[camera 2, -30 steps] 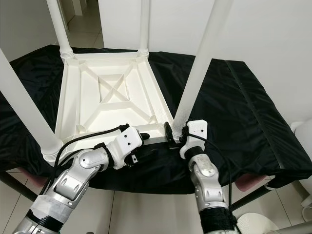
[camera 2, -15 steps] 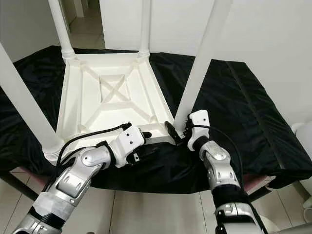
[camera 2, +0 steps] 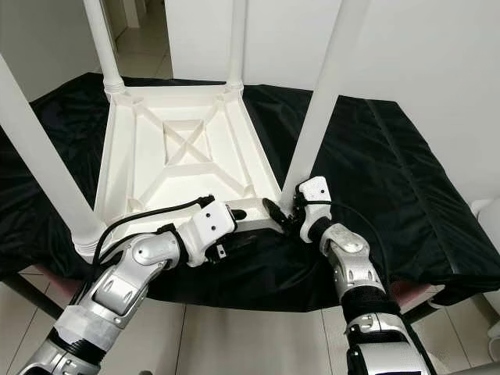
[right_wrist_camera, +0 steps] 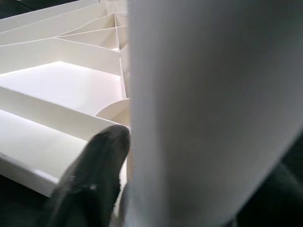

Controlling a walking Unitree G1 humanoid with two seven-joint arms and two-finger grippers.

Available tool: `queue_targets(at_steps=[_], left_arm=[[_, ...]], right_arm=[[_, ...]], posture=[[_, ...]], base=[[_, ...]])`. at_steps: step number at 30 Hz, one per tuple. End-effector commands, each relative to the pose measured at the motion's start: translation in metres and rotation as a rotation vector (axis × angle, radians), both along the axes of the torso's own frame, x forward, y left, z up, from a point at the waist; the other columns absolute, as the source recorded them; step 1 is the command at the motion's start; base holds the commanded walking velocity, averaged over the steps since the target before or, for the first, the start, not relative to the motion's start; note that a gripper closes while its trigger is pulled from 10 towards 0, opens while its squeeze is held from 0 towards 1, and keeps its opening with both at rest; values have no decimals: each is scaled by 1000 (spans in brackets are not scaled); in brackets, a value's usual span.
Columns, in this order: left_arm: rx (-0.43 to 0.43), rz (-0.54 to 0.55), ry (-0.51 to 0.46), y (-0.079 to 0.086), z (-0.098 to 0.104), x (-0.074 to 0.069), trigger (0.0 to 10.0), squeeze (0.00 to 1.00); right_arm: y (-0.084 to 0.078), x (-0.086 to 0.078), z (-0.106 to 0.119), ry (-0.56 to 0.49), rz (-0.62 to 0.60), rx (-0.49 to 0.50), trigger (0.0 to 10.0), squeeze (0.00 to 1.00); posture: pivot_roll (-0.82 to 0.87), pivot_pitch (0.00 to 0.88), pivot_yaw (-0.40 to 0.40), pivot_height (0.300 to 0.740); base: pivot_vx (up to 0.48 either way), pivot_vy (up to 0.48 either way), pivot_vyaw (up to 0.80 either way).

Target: Building children table

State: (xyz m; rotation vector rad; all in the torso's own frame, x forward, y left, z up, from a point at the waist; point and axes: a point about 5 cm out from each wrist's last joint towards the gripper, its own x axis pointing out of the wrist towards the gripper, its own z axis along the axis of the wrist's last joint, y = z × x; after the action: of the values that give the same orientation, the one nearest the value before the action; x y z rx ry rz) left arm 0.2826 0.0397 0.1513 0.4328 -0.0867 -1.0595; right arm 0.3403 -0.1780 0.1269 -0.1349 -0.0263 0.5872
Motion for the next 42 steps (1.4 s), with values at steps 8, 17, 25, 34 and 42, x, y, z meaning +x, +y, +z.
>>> queue_targets(at_steps=[8, 17, 25, 34, 42], left_arm=[[12, -6, -5, -5, -4, -1, 10000, 0], [10, -7, -5, -5, -5, -1, 10000, 0], [10, -10, 1, -5, -7, -3, 10000, 0], [13, -13, -9, -5, -5, 0, 10000, 0], [14, -21, -20, -7, -3, 2, 10000, 0]], right_arm=[[-4, -5, -13, 40, -39, 13, 9373, 0], [0, -5, -8, 23, -182, 89, 10000, 0], [16, -15, -7, 6, -430, 150, 10000, 0], [37, -31, -9, -15, -724, 216, 10000, 0], [45, -31, -3, -19, -716, 231, 10000, 0]], posture=[[31, 0, -65, 740], [28, 0, -68, 740], [25, 0, -68, 740], [30, 0, -67, 740], [26, 0, -63, 740]], base=[[0, 0, 0], [0, 0, 0], [0, 0, 0], [0, 0, 0], [0, 0, 0]])
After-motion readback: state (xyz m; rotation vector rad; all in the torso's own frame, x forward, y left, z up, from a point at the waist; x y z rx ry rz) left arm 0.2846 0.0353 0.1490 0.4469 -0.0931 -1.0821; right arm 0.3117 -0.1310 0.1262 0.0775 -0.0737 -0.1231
